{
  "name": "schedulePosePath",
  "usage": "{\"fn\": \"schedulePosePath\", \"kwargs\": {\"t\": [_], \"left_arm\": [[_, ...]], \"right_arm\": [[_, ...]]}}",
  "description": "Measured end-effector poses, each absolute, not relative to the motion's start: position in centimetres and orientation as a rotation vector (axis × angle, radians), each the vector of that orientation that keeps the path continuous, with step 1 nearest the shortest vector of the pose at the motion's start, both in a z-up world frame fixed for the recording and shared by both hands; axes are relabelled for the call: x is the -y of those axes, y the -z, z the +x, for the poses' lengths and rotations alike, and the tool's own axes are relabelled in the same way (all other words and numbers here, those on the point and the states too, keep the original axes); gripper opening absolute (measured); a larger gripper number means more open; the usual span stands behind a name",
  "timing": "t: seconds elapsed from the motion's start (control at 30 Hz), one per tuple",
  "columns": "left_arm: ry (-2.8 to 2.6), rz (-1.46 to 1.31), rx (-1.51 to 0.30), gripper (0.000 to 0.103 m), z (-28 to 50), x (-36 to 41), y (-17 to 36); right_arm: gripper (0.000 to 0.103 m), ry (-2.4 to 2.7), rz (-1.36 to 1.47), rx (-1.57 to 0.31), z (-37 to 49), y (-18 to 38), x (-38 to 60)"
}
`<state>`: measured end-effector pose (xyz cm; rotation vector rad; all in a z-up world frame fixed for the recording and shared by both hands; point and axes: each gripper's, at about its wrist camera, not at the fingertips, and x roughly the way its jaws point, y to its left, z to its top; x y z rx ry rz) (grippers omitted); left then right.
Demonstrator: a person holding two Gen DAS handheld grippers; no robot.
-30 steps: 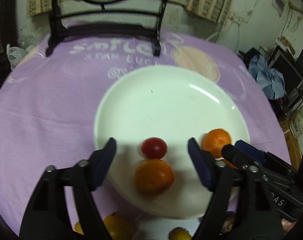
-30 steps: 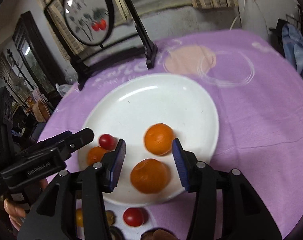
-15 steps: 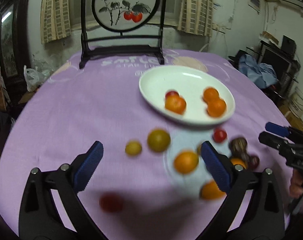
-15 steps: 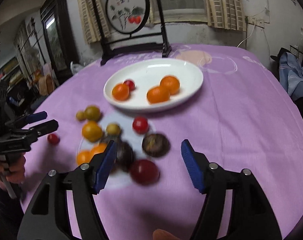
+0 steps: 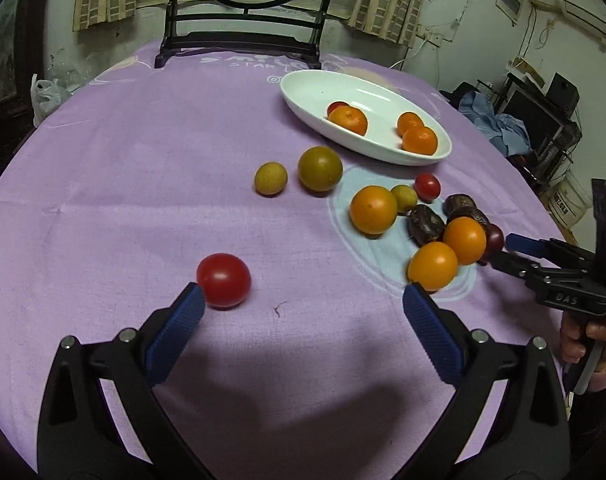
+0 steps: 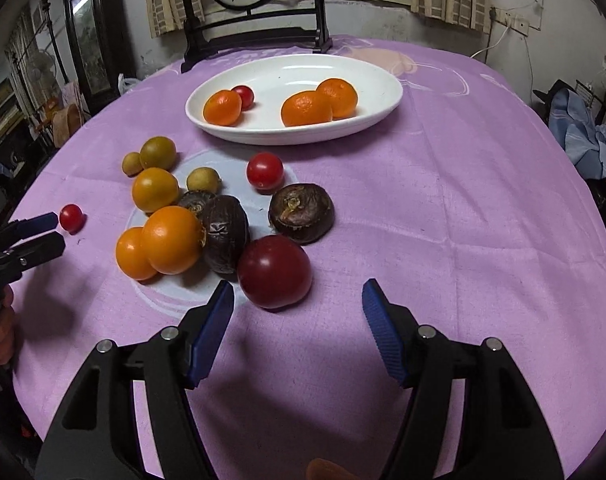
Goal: Organize fruits
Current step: 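Grasp a dark red plum with the right gripper while the left gripper grasps a red tomato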
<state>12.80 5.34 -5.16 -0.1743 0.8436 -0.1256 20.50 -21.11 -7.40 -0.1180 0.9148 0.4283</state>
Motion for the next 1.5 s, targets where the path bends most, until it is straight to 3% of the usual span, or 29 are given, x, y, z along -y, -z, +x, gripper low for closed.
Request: {"fn": "schedulePosePath", "kwargs": {"t": [0.47, 0.57, 0.6, 0.93, 1.03, 1.1, 1.23, 1.5], "left_arm": [[0.139, -0.217, -0.841, 0.101, 12.8, -5.8, 5.1], [0.14, -0.218, -0.842, 0.101, 12.8, -5.9, 5.1], [0.14, -0.219, -0.842, 0.101, 12.8, -5.9, 5.1], [0.088, -0.288, -0.803, 0.1, 12.6, -8.6, 4.8], [0.069, -0.248, -0.837, 0.093, 13.3, -9.0, 5.0], [0.064, -0.237, -0.873, 0.079, 13.9, -9.1, 5.5], [0.074, -0.228, -0.92, 0.064, 14.6, -8.9, 6.2], [0.039, -0.176, -0.937, 0.055, 15.3, -8.5, 6.4]], "right_arm": [[0.066, -0.433, -0.251, -0.924, 21.4, 7.9, 19.0], [0.05, -0.45, -0.253, -0.922, 21.4, 7.9, 18.9], [0.04, -0.455, -0.258, -0.92, 21.4, 7.9, 18.8], [0.039, -0.45, -0.161, -0.855, 18.5, 6.5, 20.6], [0.039, -0.45, -0.141, -0.855, 18.0, 6.5, 21.0], [0.039, -0.449, -0.136, -0.85, 17.8, 6.4, 21.1], [0.039, -0.452, -0.13, -0.85, 17.7, 6.4, 21.1], [0.039, -0.448, -0.115, -0.848, 17.5, 6.4, 21.5]]}}
